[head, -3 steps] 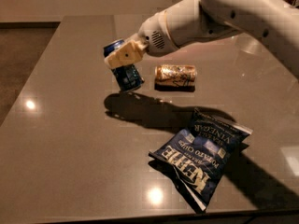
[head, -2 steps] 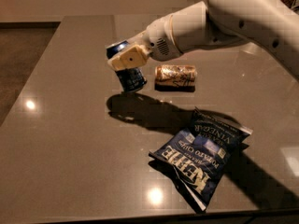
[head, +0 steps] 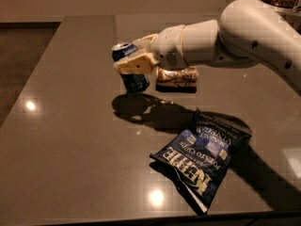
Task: Place pepsi can upright
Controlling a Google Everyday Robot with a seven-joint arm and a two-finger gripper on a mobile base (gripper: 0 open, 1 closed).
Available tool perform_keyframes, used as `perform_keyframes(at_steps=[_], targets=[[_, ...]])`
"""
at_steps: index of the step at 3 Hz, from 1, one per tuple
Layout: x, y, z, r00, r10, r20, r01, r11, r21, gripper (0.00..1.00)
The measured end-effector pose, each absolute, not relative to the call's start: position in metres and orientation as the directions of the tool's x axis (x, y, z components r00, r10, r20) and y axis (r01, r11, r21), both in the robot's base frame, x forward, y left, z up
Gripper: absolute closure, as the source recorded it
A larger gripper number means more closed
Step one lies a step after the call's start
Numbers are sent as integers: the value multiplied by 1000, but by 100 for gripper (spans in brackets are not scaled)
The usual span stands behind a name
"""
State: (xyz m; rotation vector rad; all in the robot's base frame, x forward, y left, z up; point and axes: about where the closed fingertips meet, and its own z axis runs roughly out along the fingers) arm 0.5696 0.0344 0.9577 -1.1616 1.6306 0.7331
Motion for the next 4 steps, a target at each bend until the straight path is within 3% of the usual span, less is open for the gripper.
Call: perform_keyframes(at_steps=[4], targets=[[562,18,925,78,-184,-980,-954,270,-127,98]])
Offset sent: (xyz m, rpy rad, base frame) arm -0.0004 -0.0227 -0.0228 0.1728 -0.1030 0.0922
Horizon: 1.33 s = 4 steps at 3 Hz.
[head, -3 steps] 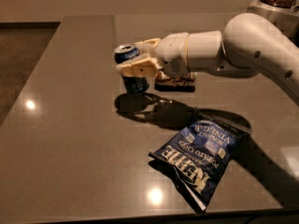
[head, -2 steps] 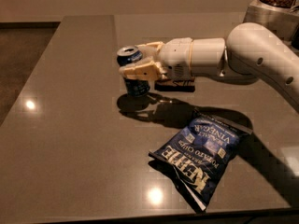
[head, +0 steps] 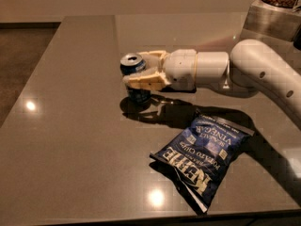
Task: Place pepsi can upright
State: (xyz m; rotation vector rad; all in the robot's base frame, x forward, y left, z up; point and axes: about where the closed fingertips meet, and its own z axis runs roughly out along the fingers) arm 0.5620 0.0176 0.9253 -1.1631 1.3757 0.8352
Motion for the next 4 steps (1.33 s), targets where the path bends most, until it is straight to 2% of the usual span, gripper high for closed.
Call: perform_keyframes(at_steps=[1,4], targets=[[562,13,918,78,-147,-986,-952,282,-117,69],[560,10,911,86,-99,-991,-957,269,-110,1]])
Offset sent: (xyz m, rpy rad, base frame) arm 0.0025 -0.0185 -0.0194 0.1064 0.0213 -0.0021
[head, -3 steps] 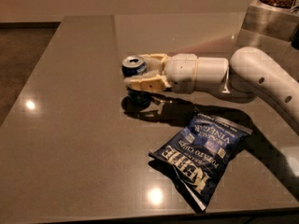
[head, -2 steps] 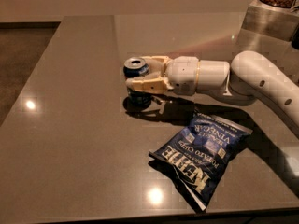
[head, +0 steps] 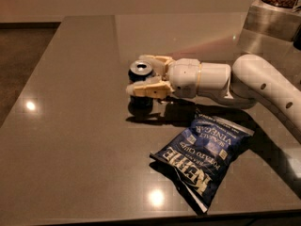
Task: Place pepsi can upright
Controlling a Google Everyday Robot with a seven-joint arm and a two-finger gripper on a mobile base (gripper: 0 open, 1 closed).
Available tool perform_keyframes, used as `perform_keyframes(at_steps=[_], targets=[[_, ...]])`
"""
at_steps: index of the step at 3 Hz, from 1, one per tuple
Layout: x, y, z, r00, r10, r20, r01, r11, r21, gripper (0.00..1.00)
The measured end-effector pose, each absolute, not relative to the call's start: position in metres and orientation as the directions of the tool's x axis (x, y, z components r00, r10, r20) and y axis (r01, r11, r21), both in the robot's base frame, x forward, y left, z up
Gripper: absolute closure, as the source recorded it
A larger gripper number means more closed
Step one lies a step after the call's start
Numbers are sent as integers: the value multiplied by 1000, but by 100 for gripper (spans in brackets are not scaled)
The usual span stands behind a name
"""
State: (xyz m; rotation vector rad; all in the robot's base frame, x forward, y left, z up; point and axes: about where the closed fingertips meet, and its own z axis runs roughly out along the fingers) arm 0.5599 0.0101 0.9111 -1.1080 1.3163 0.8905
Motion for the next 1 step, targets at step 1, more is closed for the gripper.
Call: perform_keyframes(at_steps=[1], targets=[[560,11,911,86,-99,-991,-957,267,-110,0]])
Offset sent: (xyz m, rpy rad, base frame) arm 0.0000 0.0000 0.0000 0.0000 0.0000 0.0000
